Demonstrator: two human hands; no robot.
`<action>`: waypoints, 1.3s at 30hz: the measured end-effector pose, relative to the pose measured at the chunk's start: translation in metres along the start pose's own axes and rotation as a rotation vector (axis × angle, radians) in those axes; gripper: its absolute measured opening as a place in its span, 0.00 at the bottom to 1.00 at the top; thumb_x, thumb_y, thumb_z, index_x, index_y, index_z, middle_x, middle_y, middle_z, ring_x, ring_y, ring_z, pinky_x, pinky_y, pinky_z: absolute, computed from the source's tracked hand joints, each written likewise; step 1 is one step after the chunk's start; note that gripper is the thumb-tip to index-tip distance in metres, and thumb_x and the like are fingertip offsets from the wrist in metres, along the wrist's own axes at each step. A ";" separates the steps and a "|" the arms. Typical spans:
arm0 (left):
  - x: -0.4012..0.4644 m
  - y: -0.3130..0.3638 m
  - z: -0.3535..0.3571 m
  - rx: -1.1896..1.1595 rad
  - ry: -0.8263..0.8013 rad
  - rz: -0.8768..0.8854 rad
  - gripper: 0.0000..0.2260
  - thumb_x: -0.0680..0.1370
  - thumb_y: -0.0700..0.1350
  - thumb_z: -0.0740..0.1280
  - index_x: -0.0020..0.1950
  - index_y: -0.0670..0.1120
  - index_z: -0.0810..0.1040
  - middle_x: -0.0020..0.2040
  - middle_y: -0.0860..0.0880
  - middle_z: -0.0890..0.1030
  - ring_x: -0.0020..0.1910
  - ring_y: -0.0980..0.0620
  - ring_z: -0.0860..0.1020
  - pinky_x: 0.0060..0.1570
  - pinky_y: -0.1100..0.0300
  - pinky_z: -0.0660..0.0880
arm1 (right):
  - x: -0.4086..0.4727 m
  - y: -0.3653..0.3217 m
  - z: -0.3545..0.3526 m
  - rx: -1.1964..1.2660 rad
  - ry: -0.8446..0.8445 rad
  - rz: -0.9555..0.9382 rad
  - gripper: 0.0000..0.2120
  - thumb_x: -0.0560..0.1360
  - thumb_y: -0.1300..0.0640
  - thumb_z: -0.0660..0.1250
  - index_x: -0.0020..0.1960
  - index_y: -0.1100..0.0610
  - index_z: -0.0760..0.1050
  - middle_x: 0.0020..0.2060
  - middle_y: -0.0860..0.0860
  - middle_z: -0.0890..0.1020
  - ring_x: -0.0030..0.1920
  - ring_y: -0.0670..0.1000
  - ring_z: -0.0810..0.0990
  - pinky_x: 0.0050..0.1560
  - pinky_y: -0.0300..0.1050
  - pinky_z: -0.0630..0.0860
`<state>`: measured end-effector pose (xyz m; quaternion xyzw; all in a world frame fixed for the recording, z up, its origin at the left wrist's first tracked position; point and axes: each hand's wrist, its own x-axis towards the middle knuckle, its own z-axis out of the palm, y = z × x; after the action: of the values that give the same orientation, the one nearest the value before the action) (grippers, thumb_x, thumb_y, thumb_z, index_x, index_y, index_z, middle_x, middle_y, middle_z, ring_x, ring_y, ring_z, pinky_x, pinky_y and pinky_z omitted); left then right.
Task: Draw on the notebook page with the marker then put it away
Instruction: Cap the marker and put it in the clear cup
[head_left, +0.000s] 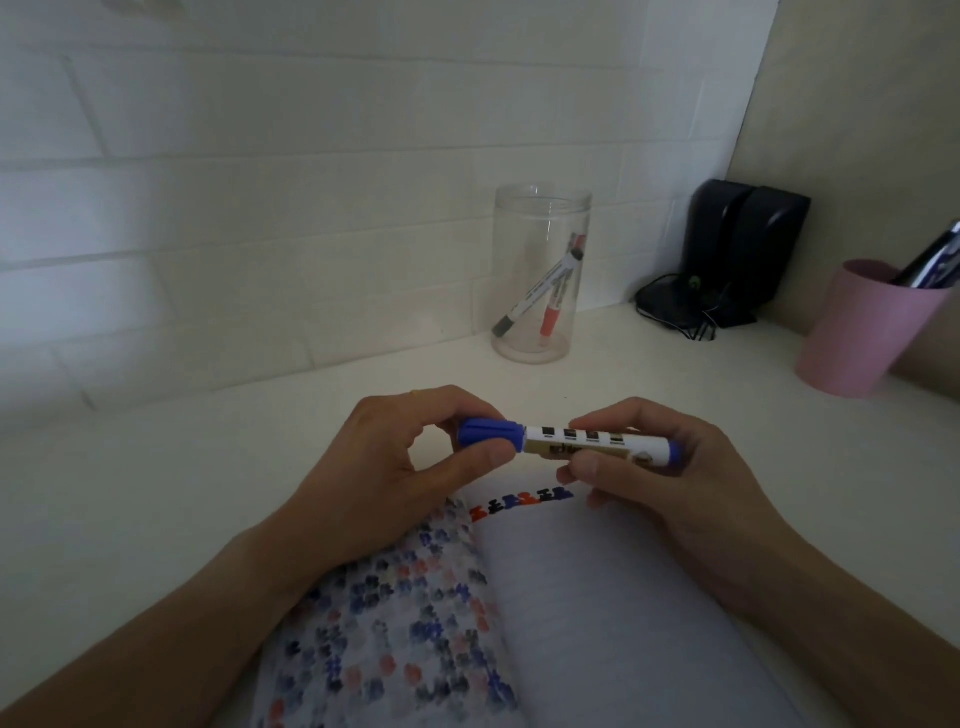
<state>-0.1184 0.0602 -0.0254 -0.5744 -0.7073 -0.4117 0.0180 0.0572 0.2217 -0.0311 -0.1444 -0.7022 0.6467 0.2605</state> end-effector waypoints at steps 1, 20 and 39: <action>0.000 0.001 0.000 -0.008 0.002 0.006 0.11 0.76 0.57 0.68 0.53 0.55 0.85 0.46 0.60 0.86 0.50 0.59 0.82 0.53 0.73 0.73 | 0.000 0.001 -0.001 -0.023 0.010 -0.008 0.13 0.63 0.55 0.77 0.47 0.55 0.85 0.44 0.58 0.87 0.43 0.59 0.86 0.41 0.44 0.84; 0.000 0.004 -0.009 -0.013 0.064 0.114 0.11 0.73 0.51 0.75 0.53 0.50 0.87 0.46 0.57 0.88 0.47 0.58 0.85 0.51 0.70 0.78 | 0.001 -0.002 0.003 -0.118 0.009 -0.126 0.11 0.69 0.58 0.76 0.51 0.57 0.86 0.39 0.54 0.89 0.38 0.50 0.87 0.41 0.38 0.82; 0.002 -0.030 -0.016 0.229 0.209 -0.131 0.21 0.77 0.65 0.56 0.67 0.59 0.74 0.48 0.62 0.81 0.46 0.68 0.79 0.44 0.66 0.72 | 0.086 -0.065 0.014 -0.857 0.312 -0.617 0.28 0.82 0.61 0.61 0.77 0.40 0.60 0.51 0.53 0.76 0.46 0.52 0.80 0.45 0.53 0.84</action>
<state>-0.1508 0.0519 -0.0302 -0.4754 -0.7796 -0.3864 0.1299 -0.0122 0.2487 0.0478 -0.1192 -0.8655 0.1672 0.4569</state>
